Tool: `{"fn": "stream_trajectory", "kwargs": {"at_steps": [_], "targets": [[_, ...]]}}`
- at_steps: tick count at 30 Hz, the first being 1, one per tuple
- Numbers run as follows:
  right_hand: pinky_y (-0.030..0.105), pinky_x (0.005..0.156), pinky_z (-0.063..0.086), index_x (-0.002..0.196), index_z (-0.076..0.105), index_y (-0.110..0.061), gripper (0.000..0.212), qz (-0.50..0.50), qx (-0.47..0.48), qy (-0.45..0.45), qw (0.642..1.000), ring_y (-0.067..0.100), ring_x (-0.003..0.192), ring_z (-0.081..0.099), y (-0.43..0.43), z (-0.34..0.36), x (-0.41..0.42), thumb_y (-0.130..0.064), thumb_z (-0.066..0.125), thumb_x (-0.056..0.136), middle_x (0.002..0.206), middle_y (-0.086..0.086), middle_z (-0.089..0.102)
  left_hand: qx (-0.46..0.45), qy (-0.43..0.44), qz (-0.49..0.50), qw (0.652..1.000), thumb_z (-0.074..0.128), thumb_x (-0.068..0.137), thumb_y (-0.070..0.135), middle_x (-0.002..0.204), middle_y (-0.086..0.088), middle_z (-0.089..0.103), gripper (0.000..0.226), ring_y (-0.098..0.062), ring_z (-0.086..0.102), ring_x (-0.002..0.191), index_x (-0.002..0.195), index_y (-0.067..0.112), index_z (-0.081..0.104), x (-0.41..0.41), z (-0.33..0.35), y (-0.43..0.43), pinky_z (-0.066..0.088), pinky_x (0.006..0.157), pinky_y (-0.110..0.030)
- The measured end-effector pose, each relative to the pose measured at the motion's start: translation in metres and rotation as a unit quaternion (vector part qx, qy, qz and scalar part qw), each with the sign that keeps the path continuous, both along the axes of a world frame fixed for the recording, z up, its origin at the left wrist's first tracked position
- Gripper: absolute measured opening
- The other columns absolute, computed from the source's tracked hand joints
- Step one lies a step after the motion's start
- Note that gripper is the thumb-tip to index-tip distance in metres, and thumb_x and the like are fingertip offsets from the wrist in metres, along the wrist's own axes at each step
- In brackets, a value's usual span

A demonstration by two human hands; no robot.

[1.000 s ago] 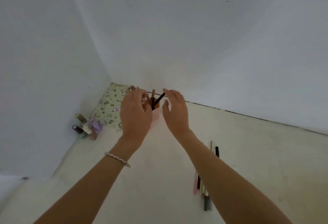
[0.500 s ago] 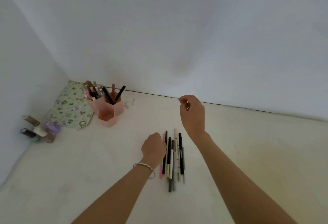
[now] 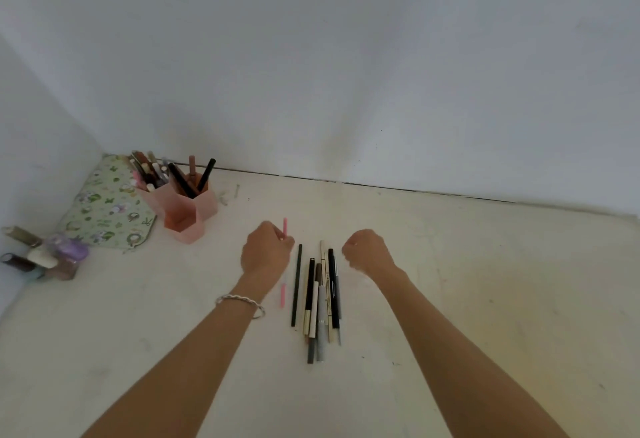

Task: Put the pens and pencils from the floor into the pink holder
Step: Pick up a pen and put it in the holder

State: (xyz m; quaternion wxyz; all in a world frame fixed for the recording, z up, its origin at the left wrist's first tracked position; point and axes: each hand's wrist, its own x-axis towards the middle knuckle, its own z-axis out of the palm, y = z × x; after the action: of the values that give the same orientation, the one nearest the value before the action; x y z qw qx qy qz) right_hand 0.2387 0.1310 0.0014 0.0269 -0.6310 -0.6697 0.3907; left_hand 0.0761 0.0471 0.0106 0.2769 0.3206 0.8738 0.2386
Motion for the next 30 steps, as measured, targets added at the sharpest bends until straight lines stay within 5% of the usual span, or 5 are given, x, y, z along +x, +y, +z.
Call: {"fn": "stream_trajectory", "kwargs": {"at_steps": [11,14,16,18,30], "targets": [[0.022,0.044,0.021,0.053,0.027,-0.014,0.043,0.013,-0.01,-0.015,1.0,0.013,0.046,0.029,-0.03,-0.017,-0.022,0.01,0.052,0.079,0.053,0.0,0.028,0.225,-0.064,0.03,0.972,0.06,0.093,0.008,0.078,0.011,0.062,0.055,-0.003,0.061,0.07,0.142,0.022,0.04,-0.016,0.021,-0.006,0.049,0.062,-0.02],[0.023,0.052,0.036,0.053,0.044,-0.004,0.032,0.001,-0.009,0.025,1.0,0.018,0.052,0.04,-0.013,-0.004,-0.016,0.005,0.059,0.079,0.053,0.012,0.036,0.299,-0.019,0.048,0.953,0.061,0.092,0.005,0.077,0.012,0.059,0.047,-0.001,0.061,0.069,0.134,0.02,0.047,-0.037,0.036,-0.008,0.055,0.065,-0.022],[0.037,0.073,0.057,0.077,0.065,0.008,0.007,-0.05,-0.004,0.092,0.994,0.023,0.066,0.057,0.004,0.011,-0.016,0.003,0.063,0.081,0.069,0.028,0.057,0.353,0.03,0.08,0.932,0.061,0.091,0.005,0.077,0.011,0.06,0.039,0.001,0.06,0.067,0.126,0.019,0.05,-0.066,0.052,-0.008,0.056,0.067,-0.018],[0.041,0.08,0.059,0.114,0.063,0.005,0.03,-0.104,-0.017,0.174,0.979,0.026,0.073,0.066,0.016,0.029,-0.023,0.003,0.065,0.083,0.084,0.022,0.066,0.388,0.098,0.105,0.91,0.061,0.091,0.008,0.08,0.008,0.063,0.039,0.002,0.061,0.068,0.125,0.022,0.049,-0.1,0.069,-0.007,0.05,0.066,-0.009],[0.034,0.074,0.06,0.096,0.055,-0.022,0.021,-0.129,0.13,0.44,0.879,0.018,0.069,0.072,-0.015,0.091,-0.147,-0.005,0.064,0.088,0.079,-0.001,0.068,0.204,0.429,-0.018,0.88,0.058,0.089,0.016,0.129,-0.01,0.058,0.024,-0.032,0.049,0.126,0.111,0.013,0.068,-0.177,0.059,-0.012,0.035,0.1,-0.042]]}}
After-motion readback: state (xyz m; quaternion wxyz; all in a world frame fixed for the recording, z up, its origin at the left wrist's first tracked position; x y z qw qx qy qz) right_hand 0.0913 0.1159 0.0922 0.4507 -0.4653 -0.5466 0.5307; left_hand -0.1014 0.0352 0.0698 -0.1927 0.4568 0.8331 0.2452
